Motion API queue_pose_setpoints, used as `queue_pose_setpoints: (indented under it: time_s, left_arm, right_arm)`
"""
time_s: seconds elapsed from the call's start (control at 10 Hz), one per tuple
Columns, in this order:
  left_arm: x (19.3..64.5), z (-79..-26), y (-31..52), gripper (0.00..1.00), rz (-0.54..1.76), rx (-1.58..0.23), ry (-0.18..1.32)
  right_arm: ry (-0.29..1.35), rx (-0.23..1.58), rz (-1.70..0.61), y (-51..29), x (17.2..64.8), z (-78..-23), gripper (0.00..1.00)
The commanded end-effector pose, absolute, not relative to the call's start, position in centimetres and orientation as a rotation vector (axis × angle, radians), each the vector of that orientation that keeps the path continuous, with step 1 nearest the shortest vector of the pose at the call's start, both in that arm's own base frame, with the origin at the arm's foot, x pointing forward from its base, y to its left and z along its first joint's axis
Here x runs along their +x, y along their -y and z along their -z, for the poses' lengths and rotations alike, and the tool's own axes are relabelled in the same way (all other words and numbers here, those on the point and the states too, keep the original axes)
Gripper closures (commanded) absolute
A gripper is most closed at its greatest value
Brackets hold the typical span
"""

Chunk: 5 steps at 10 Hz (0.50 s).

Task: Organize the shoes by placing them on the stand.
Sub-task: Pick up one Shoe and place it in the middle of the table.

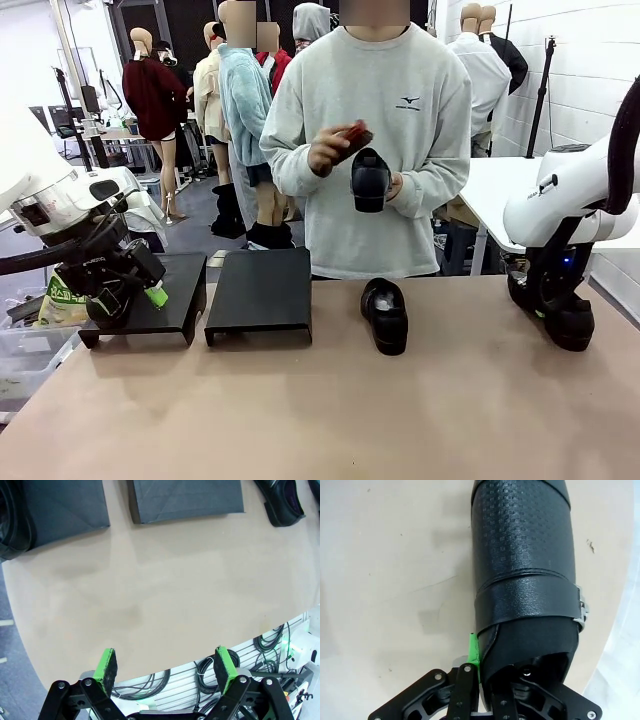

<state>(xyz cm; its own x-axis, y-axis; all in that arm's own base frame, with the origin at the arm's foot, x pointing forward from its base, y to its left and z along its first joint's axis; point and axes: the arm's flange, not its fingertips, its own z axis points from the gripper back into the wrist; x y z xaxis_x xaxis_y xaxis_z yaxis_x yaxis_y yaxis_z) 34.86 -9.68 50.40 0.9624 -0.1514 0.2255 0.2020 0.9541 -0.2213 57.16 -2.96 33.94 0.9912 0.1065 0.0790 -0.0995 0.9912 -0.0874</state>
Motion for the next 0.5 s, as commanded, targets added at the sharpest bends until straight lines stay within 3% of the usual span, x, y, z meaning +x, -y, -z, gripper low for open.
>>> queue_pose_setpoints:
  time_s: [0.0, 0.2, 0.4]
  left_arm:
    - [35.0, -50.4, 9.6, 0.0, 0.187, -0.231, 0.21]
    - [35.0, -50.4, 9.6, 0.0, 0.187, -0.231, 0.21]
    - [35.0, -50.4, 9.6, 0.0, 0.187, -0.231, 0.21]
  right_arm:
    - [0.095, -0.096, -0.112, 3.4, 57.5, -33.7, 1.0]
    - [0.087, -0.065, -0.058, 3.8, 57.5, -34.3, 1.0]
    - [0.111, -0.029, 0.054, 2.5, 55.8, -38.4, 1.0]
